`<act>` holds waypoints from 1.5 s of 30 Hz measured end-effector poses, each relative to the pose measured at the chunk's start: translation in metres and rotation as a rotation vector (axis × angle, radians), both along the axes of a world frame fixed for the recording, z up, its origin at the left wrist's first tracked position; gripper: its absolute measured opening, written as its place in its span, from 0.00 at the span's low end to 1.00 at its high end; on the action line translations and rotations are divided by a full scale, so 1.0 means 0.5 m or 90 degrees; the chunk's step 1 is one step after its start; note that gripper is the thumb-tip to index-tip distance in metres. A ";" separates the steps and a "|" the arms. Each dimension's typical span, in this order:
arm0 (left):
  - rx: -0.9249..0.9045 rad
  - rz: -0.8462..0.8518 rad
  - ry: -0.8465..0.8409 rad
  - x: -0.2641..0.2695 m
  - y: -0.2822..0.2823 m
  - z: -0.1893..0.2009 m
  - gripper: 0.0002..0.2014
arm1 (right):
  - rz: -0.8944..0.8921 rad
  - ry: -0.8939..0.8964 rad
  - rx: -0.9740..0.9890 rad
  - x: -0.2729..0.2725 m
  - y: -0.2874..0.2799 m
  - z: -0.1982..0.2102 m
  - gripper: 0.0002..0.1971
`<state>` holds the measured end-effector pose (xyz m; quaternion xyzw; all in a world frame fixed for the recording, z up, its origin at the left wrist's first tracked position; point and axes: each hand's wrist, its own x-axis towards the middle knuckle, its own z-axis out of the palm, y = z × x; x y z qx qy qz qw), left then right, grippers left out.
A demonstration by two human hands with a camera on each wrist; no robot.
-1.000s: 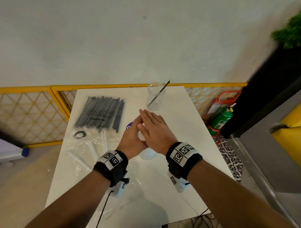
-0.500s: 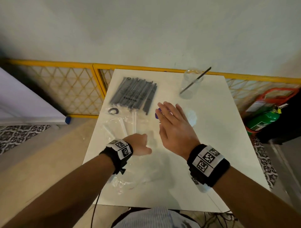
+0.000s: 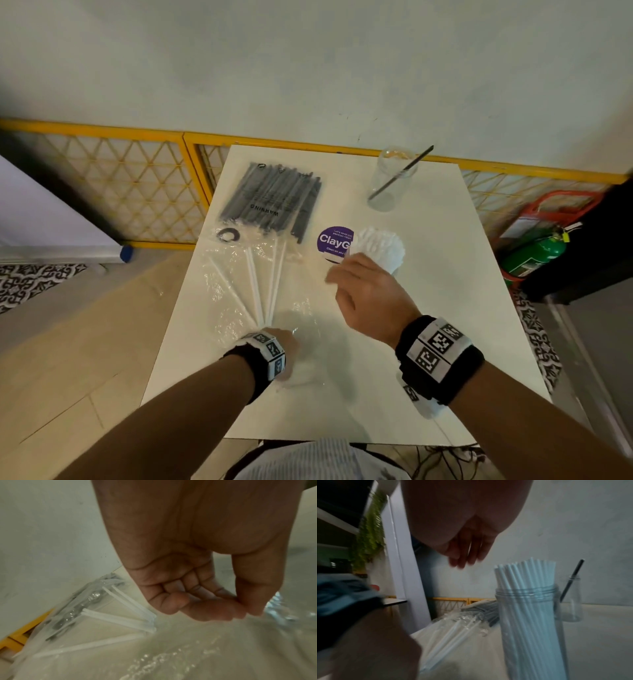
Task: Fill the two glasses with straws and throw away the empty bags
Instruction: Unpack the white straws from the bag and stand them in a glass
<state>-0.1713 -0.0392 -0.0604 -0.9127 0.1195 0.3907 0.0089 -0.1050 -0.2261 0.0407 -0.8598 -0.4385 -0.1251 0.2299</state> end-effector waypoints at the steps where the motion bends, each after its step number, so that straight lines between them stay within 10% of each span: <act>1: -0.008 -0.005 0.010 0.010 0.000 0.011 0.20 | 0.032 0.076 -0.033 -0.013 -0.002 0.005 0.14; 5: -0.026 -0.021 0.025 0.031 0.004 0.022 0.31 | 0.077 0.422 -0.299 -0.055 -0.003 -0.007 0.16; 9: 0.029 -0.131 0.032 -0.003 -0.010 -0.022 0.54 | 0.044 0.491 -0.457 -0.082 0.011 -0.035 0.18; 14: 0.010 -0.111 0.008 -0.020 -0.007 -0.008 0.24 | 0.060 0.509 -0.486 -0.111 0.015 -0.046 0.17; 26: -0.514 0.309 -0.314 0.079 0.034 0.176 0.09 | -0.084 0.427 0.077 -0.102 0.090 -0.051 0.19; 33: -0.620 0.429 -0.424 0.061 0.051 0.210 0.07 | -0.304 0.529 0.282 -0.068 0.117 -0.040 0.07; 36: -0.682 0.491 -0.370 0.062 0.059 0.216 0.12 | -0.308 0.764 0.408 -0.057 0.118 -0.025 0.19; 45: -0.667 0.466 -0.476 0.059 0.038 0.231 0.10 | -0.171 0.861 0.365 -0.037 0.105 -0.022 0.14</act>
